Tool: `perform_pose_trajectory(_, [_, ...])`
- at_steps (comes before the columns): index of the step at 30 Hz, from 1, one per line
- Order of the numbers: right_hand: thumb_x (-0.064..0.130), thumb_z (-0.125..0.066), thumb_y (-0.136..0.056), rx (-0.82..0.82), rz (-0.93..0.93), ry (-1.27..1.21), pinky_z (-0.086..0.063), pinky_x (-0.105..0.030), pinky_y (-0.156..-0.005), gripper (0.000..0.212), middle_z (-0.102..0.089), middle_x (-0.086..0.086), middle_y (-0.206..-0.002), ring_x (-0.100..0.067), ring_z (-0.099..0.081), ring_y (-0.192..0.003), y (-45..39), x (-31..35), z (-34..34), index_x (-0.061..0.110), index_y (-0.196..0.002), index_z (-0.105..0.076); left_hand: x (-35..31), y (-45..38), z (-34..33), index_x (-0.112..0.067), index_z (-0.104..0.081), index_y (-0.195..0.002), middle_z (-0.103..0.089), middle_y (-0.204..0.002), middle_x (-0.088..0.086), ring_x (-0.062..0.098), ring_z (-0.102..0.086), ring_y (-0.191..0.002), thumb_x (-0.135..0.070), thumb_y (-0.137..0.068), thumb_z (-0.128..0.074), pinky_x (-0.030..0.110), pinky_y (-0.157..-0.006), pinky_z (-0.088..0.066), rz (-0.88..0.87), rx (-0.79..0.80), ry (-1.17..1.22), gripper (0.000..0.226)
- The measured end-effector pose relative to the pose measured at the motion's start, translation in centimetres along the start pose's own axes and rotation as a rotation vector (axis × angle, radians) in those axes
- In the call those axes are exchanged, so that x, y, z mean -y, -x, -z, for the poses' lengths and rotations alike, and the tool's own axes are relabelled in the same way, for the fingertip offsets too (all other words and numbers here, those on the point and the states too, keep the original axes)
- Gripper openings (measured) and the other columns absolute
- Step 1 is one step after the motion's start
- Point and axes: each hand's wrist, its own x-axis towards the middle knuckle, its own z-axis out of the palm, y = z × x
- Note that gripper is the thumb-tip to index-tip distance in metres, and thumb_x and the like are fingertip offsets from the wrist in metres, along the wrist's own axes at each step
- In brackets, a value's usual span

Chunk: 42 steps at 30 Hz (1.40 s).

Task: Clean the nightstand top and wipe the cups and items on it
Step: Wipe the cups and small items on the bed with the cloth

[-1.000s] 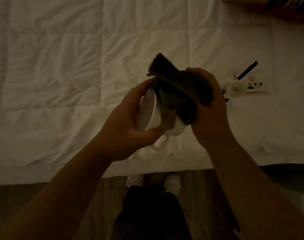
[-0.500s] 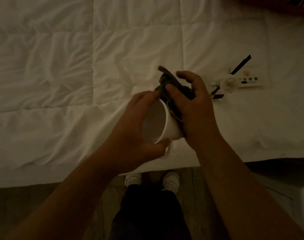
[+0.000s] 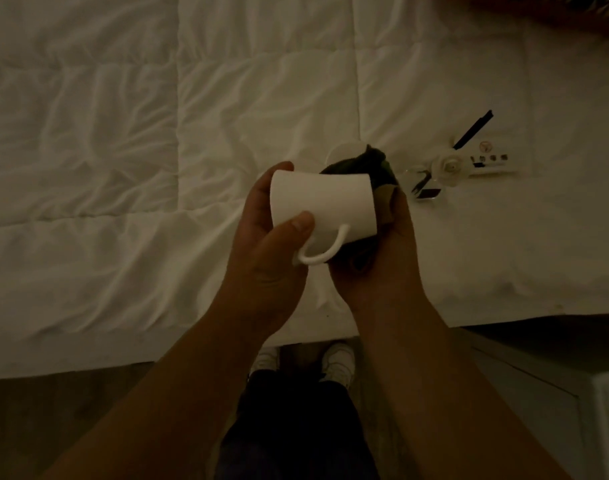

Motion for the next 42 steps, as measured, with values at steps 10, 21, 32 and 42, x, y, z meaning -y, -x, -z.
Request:
perform_pose_trajectory(10, [0.024, -0.068, -0.083, -0.083, 0.502, 0.590, -0.056, -0.024, -0.077, 0.023, -0.072, 0.006, -0.107, -0.011, -0.068, -0.100, 2.5, -0.8, -0.6, 0.036, -0.103, -0.069, 0.3, -2.7, -1.8, -0.009, -0.042, -0.129, -0.058, -0.121, 0.013, 0.020, -0.071, -0.088, -0.007, -0.086, -0.062, 0.031, -0.068, -0.056, -0.080, -0.285, -0.039, 0.048])
perform_pose_trajectory(21, [0.017, -0.068, -0.084, -0.036, 0.296, 0.521, -0.054, -0.025, -0.057, 0.028, -0.068, -0.003, -0.090, -0.008, -0.068, -0.065, -0.5, 3.8, -1.7, 0.010, -0.110, -0.064, 0.8, 0.3, -0.1, -0.020, -0.047, -0.117, -0.059, -0.110, 0.004, 0.024, -0.063, -0.101, -0.010, -0.076, -0.061, 0.045, -0.088, -0.052, -0.075, -0.167, -0.186, 0.045])
perform_pose_trajectory(32, [0.017, -0.071, -0.084, -0.225, 0.549, 0.661, -0.055, -0.031, -0.087, 0.033, -0.065, 0.000, -0.117, -0.011, -0.063, -0.108, 2.4, -1.8, 0.1, 0.027, -0.115, -0.063, 2.5, -0.4, -2.4, -0.012, -0.047, -0.134, -0.059, -0.128, 0.017, 0.031, -0.064, -0.109, -0.034, -0.092, -0.053, 0.042, -0.083, -0.056, 0.199, -0.370, 0.171, 0.048])
perform_pose_trajectory(42, [0.023, -0.068, -0.087, -0.398, 0.707, 0.809, -0.055, -0.029, -0.086, 0.022, -0.060, -0.002, -0.116, -0.009, -0.061, -0.105, 0.7, 0.1, -1.1, 0.031, -0.106, -0.061, 3.2, 0.1, -2.1, -0.019, -0.048, -0.120, -0.062, -0.117, 0.008, 0.023, -0.068, -0.098, -0.029, -0.079, -0.067, 0.040, -0.076, -0.058, 0.087, -0.351, -0.187, 0.046])
